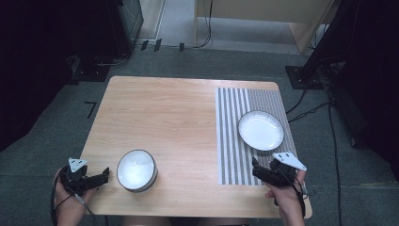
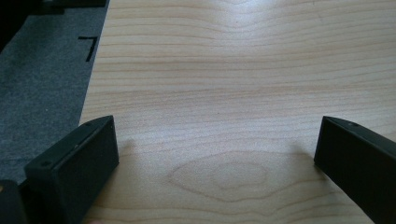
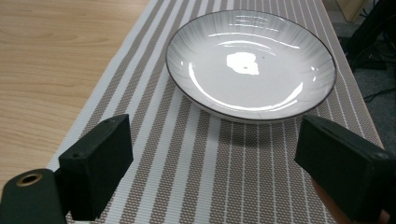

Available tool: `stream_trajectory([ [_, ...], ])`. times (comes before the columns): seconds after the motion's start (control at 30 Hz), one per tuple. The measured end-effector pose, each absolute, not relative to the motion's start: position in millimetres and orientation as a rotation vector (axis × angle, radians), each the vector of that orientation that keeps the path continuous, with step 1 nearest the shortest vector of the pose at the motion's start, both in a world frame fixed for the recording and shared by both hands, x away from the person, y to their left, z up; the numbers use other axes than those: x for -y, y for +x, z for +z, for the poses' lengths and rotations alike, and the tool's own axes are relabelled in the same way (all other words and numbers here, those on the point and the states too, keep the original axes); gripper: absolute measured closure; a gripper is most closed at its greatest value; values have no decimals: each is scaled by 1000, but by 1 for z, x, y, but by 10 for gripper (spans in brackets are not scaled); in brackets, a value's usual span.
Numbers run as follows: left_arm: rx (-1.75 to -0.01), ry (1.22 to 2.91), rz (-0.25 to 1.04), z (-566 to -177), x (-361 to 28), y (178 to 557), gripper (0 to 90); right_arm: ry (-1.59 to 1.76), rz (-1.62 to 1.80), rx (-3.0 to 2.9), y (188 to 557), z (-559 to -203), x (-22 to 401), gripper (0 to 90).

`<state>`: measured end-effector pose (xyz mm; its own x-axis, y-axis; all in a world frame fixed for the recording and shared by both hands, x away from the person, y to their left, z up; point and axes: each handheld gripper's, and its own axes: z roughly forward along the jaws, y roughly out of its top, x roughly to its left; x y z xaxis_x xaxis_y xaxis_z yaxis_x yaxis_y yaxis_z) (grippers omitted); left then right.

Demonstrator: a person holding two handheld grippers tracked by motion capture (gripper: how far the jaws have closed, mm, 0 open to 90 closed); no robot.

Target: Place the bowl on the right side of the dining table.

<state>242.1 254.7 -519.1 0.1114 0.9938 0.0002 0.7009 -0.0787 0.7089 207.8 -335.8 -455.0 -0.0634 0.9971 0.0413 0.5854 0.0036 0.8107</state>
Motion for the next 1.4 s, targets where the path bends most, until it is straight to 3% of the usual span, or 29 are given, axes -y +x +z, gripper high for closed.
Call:
stream_trajectory([
  [1.4,-1646,1840,684,-519,-255,242,0,1492,1034,-1803,221,-428,258,112],
])
